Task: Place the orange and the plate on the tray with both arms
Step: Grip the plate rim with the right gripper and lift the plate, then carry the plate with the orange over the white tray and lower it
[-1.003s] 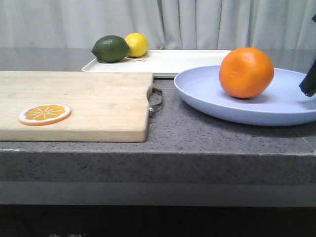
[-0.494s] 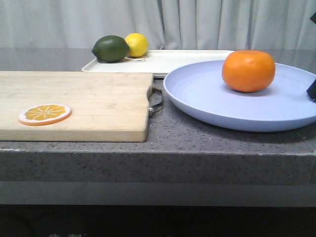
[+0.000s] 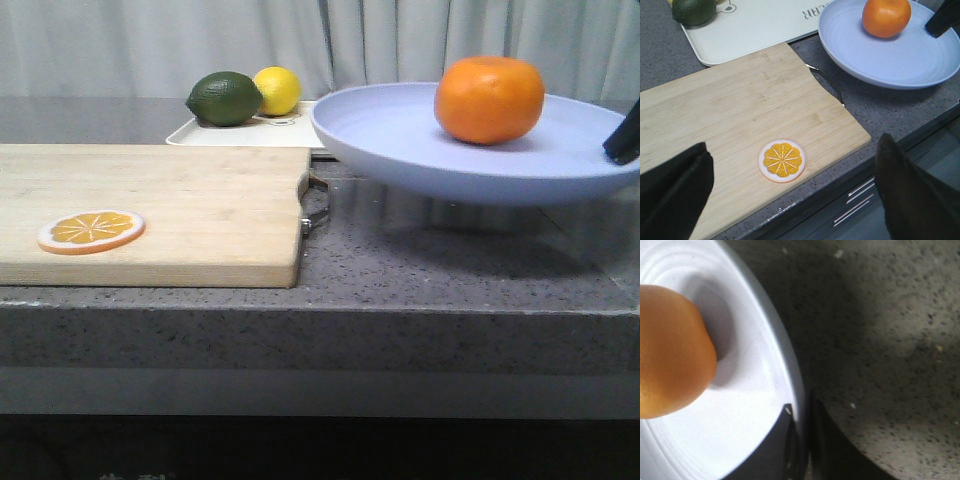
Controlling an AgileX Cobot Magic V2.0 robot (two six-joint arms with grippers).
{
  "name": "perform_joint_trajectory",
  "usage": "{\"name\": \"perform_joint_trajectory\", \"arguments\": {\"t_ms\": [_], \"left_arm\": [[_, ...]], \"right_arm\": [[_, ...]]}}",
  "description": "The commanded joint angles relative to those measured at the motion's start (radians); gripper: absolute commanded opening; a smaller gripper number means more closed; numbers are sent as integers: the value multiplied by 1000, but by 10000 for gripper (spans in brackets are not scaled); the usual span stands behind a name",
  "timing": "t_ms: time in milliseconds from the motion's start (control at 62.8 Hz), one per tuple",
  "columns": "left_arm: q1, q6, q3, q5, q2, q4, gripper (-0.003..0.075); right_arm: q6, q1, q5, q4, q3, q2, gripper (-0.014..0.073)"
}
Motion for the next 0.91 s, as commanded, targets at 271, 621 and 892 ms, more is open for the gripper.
{"name": "perform_joint_trajectory", "arguments": {"t_ms": [271, 621, 892], "left_arm": [[4, -11, -25, -76, -2, 12, 630], [4, -11, -25, -76, -2, 8, 631], [4, -11, -25, -76, -2, 1, 630]], "right_arm": [[230, 53, 8, -34, -278, 50, -59], [366, 170, 11, -62, -655, 308, -59], [539, 230, 37, -224, -957, 523, -59]]}}
